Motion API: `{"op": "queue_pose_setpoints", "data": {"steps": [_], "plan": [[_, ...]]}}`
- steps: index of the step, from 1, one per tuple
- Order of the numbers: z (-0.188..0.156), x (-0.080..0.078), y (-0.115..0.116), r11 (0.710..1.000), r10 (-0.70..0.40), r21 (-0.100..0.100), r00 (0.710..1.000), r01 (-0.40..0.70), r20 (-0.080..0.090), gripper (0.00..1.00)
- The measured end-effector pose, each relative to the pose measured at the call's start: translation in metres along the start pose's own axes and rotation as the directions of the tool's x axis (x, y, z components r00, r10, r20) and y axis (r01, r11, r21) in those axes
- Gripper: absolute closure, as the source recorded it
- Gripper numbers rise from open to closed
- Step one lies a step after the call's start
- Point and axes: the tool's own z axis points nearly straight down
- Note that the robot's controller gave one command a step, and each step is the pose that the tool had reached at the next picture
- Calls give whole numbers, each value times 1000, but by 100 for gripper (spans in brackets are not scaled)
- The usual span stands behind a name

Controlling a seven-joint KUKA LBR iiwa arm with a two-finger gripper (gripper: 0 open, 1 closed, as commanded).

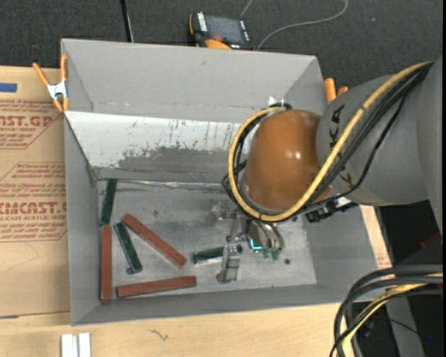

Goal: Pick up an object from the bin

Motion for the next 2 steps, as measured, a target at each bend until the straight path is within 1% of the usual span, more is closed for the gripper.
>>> {"op": "queue_pose_setpoints", "data": {"steps": [1,2], "plan": [[90,-57,-33,996,-91,2,996,91,6,0],[85,-58,-32,996,-92,0,996,92,10,100]]}}
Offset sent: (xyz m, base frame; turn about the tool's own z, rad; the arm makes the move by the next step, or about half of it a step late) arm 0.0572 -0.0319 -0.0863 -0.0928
